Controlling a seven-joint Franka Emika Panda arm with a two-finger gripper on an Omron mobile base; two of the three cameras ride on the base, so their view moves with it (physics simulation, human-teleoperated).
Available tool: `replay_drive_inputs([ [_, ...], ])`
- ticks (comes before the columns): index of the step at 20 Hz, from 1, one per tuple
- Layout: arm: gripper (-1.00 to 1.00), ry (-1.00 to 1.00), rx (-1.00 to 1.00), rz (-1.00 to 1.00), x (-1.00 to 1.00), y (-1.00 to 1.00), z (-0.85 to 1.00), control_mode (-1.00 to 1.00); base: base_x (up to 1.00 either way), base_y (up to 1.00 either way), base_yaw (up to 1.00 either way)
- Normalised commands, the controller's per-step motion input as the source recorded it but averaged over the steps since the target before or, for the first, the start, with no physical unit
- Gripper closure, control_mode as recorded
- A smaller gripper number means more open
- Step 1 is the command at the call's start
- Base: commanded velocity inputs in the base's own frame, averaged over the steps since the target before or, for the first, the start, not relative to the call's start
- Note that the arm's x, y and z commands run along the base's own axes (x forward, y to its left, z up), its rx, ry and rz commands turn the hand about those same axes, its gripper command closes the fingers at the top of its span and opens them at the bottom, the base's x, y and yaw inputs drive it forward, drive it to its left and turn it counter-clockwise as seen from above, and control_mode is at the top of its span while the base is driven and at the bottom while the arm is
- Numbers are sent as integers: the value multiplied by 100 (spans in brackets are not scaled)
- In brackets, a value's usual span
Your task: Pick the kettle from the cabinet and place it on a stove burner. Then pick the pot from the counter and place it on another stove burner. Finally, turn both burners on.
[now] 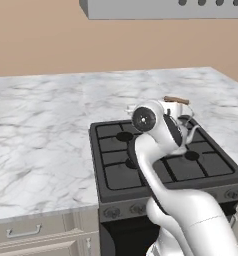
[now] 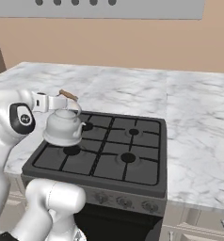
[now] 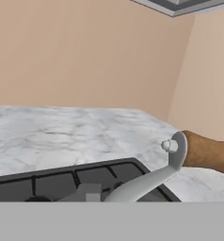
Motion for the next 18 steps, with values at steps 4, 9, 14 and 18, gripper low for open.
replay_drive_inputs([
  [4, 100, -1, -2, 0, 33, 6, -7, -100, 0, 0, 0],
  [9, 100, -3, -7, 0, 30, 10, -16, -100, 0, 0, 0],
  [14, 100, -9, -10, 0, 24, 13, -25, -100, 0, 0, 0],
  [18, 100, -7, -8, 0, 12, 7, -14, -100, 0, 0, 0],
])
